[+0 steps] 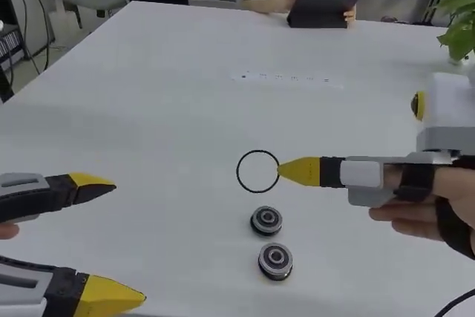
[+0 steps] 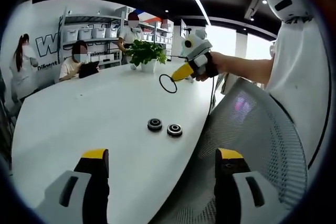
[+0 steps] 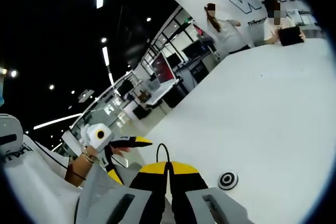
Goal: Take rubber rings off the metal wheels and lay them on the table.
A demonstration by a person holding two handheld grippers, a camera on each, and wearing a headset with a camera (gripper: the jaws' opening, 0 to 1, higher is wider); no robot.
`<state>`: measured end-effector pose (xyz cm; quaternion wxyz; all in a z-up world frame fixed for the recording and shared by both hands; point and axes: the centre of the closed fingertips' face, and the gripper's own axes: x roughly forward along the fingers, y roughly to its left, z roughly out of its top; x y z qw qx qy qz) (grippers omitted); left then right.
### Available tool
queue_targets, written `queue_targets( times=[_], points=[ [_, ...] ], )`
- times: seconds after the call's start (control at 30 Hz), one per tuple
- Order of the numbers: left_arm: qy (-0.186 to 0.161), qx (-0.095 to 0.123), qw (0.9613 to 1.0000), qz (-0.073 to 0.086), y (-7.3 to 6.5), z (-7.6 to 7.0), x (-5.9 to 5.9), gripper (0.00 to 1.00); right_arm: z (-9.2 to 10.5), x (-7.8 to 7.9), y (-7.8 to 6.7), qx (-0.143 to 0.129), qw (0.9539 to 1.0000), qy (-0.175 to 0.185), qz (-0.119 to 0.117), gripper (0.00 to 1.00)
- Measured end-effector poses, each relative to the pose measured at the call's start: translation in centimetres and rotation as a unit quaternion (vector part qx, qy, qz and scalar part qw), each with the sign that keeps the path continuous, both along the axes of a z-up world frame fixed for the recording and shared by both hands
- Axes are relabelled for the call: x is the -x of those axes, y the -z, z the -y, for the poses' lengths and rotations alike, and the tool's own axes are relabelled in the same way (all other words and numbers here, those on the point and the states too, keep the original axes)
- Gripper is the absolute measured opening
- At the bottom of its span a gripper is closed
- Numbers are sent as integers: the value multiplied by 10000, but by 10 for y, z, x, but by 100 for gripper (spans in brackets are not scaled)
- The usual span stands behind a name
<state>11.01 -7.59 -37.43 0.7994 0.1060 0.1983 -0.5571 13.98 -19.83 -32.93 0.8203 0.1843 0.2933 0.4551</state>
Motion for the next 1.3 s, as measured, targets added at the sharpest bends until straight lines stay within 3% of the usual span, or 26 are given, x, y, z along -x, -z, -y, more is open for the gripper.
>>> queue_targets(
  times=[0.2,0.33,0.47,0.57,0.67,0.9,1.03,1.3],
  points=[
    [-22,51,10000,-68,4,2,3,81,-18,0,-6,231,9991,-317,188,0],
    [-42,55,9999,-85,4,2,4,81,-29,0,0,365,9981,-476,168,0],
    [-50,-37,9999,-95,8,2,4,80,-41,5,18,633,9955,-704,25,0],
    [-47,19,9999,-113,7,3,5,80,-50,9,32,845,9925,-882,-25,0],
    [-105,28,9999,-102,7,2,3,80,-51,12,52,1265,9867,-1021,-80,0],
    [-122,85,9998,-137,8,3,4,79,-58,15,80,1839,9741,-1308,-156,0],
    [-145,60,9998,-152,9,2,4,78,-56,8,92,1971,9715,-1300,-184,0],
    [-198,126,9996,-155,8,2,2,77,-46,5,114,2086,9709,-1118,-370,0]
  ],
)
